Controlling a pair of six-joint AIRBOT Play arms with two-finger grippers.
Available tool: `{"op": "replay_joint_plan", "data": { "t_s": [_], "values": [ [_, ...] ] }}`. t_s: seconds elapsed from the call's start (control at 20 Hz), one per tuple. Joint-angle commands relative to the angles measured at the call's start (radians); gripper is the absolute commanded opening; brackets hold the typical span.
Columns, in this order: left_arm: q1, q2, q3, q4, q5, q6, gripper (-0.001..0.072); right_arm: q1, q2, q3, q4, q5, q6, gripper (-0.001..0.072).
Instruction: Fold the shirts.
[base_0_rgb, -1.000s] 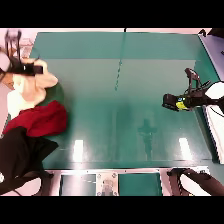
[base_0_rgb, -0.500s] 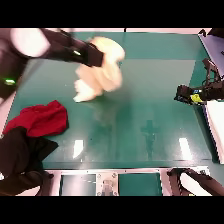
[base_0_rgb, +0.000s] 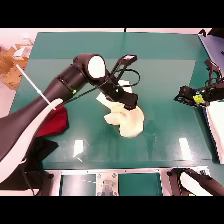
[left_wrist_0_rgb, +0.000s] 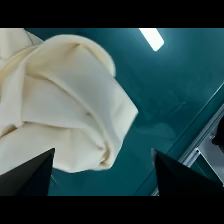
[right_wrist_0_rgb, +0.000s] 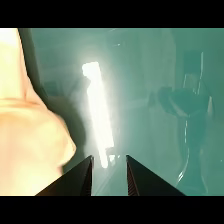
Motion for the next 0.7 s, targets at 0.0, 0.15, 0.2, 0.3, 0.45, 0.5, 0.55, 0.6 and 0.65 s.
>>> {"op": "replay_joint_plan", "data": {
  "t_s": [0.0,0.15,0.2,0.3,0.45,0.5,0.55,0.6,0.65],
  "values": [
    [0.069,-0.006,0.024,-0.003,-0.061,0.006,0.0705,-0.002,-0.012,-0.004,0.013,0.003,0.000,0.0265],
    [0.224,-0.012,0.029,0.092,-0.071,-0.010,0.0704,0.000,-0.027,-0.067,0.082,-0.001,-0.002,0.0264],
    [0.269,-0.013,0.007,0.102,-0.040,-0.009,0.0705,0.004,-0.031,-0.111,0.131,-0.016,-0.024,0.0264],
    [0.343,-0.013,-0.090,0.090,0.076,-0.009,0.0704,0.032,-0.035,-0.219,0.254,-0.083,-0.091,0.0266],
    [0.382,-0.046,-0.282,0.039,0.285,-0.005,0.0704,0.114,-0.062,-0.353,0.385,-0.235,-0.173,0.0412],
    [0.382,-0.081,-0.316,0.025,0.344,-0.005,0.0704,0.144,-0.081,-0.365,0.422,-0.275,-0.206,0.0433],
    [0.378,-0.122,-0.326,-0.008,0.382,-0.004,0.0704,0.175,-0.103,-0.364,0.444,-0.317,-0.239,0.0434],
    [0.379,-0.170,-0.325,-0.066,0.415,0.011,0.0704,0.204,-0.127,-0.359,0.451,-0.366,-0.259,0.0434],
    [0.379,-0.205,-0.325,-0.148,0.449,0.055,0.0704,0.221,-0.155,-0.352,0.452,-0.400,-0.262,0.0434]
  ]
}}
